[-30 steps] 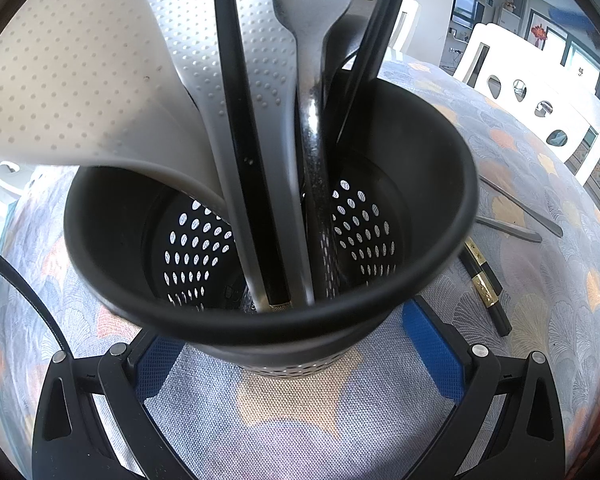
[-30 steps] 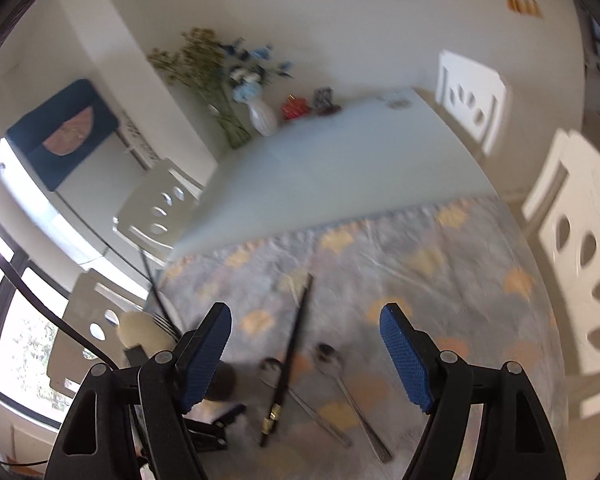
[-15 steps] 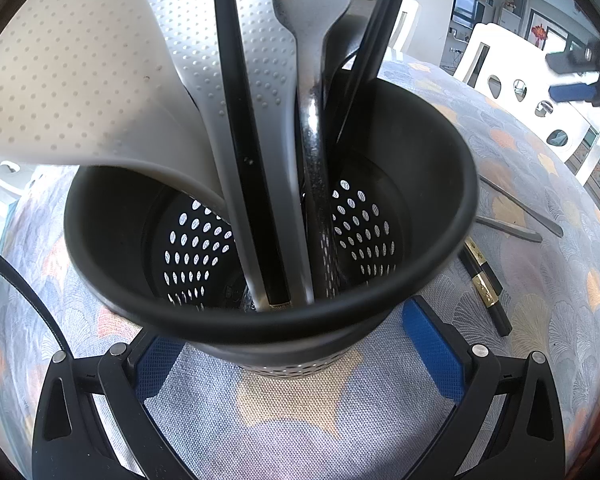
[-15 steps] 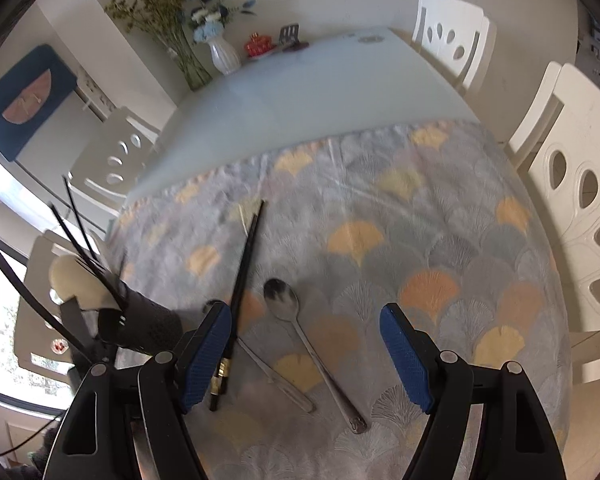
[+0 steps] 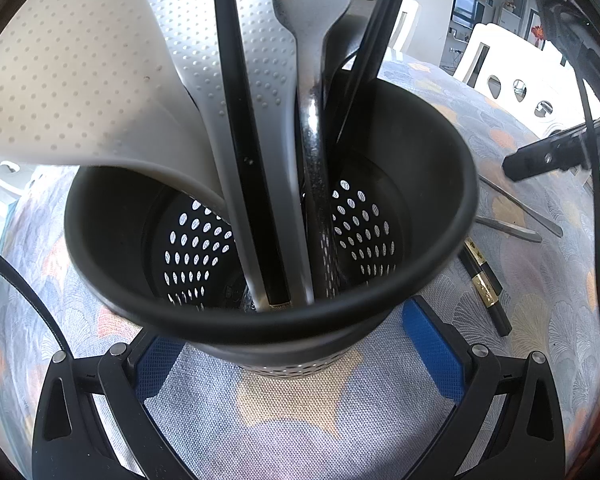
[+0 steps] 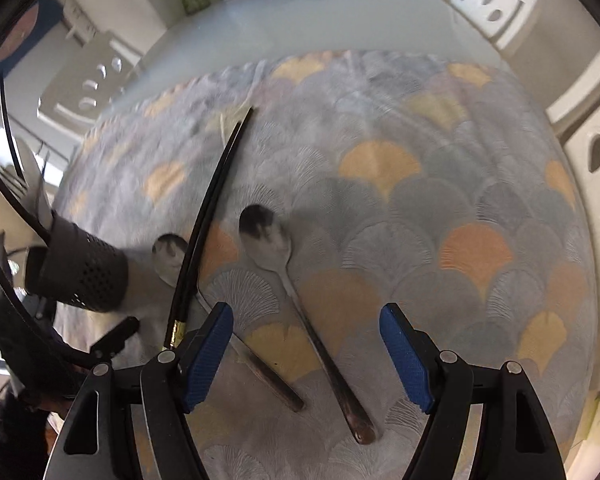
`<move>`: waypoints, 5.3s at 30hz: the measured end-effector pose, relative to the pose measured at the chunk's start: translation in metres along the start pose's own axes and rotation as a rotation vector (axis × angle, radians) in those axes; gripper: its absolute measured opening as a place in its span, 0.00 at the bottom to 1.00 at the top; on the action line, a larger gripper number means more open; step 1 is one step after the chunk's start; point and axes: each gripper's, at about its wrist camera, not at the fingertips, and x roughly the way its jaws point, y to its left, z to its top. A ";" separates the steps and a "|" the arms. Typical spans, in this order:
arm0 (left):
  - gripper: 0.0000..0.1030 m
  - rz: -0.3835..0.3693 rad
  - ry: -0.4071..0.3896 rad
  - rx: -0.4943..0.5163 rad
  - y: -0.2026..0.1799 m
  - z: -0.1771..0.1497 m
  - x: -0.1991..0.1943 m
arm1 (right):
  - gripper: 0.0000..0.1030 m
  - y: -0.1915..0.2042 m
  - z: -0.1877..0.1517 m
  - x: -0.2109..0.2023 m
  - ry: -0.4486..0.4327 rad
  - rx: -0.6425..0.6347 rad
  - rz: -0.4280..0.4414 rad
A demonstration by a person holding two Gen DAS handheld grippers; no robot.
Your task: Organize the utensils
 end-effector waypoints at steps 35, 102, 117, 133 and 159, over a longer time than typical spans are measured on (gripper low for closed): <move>1.00 -0.001 0.000 0.000 0.001 0.000 0.000 | 0.03 0.037 -0.007 0.022 0.003 -0.177 -0.201; 1.00 -0.003 0.000 -0.002 -0.002 -0.001 -0.003 | 0.43 0.021 0.009 0.025 0.100 -0.139 -0.156; 1.00 -0.004 0.000 -0.003 -0.004 0.000 -0.004 | 0.01 0.043 0.031 -0.022 -0.165 -0.176 0.055; 1.00 -0.004 0.000 -0.003 -0.004 0.000 -0.003 | 0.17 0.056 0.027 0.023 0.094 -0.240 0.070; 1.00 -0.004 0.001 -0.003 -0.004 0.000 -0.004 | 0.52 0.049 0.043 0.049 0.115 -0.263 -0.070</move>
